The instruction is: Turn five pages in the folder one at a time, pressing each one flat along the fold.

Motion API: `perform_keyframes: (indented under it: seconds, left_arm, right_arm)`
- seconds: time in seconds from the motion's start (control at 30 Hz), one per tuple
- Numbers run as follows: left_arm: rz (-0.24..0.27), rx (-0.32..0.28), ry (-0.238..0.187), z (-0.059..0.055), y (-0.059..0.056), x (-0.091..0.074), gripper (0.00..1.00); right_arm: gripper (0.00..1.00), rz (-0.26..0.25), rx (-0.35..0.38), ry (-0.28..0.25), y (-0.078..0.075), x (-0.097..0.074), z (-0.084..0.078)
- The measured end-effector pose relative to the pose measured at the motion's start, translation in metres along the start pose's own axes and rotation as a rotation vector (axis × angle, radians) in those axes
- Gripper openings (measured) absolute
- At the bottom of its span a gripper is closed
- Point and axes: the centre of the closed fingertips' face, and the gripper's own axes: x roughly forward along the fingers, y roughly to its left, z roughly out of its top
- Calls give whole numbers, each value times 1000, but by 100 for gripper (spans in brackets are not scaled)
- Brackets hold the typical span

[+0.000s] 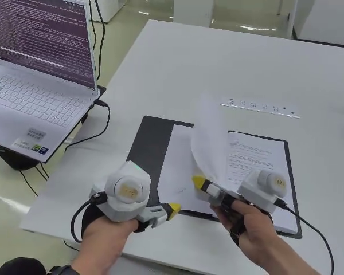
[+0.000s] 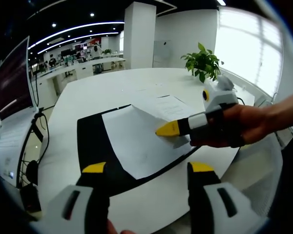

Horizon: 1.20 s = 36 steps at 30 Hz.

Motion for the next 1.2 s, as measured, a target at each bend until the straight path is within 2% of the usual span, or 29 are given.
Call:
perform_keyframes:
  seconds: [0.23, 0.33, 0.53, 0.67, 0.9, 0.97, 1.07, 1.2]
  left_arm:
    - [0, -18, -1, -2, 0, -2, 65]
    - [3, -28, -4, -2, 1, -2, 65]
    - [9, -34, -3, -4, 2, -2, 65]
    - [14, -43, 3, -7, 3, -3, 65]
    - [30, -63, 2, -11, 6, -7, 65]
    - [35, -66, 3, -12, 7, -8, 65]
    - [34, -81, 2, -15, 7, -11, 64]
    - [43, -89, 7, -19, 9, -14, 63]
  right_arm:
    - [0, 9, -3, 43, 5, 14, -13]
    - [0, -3, 1, 55, 1, 22, -17]
    - [0, 3, 36, 76, 2, 34, -28]
    - [0, -1, 106, 70, -4, 42, -31]
    - [0, -35, 141, 91, -20, 53, -43]
    - [0, -38, 141, 91, -22, 55, -45]
    - [0, -61, 98, 114, -28, 59, -51]
    - [0, -70, 91, 125, -33, 63, -53]
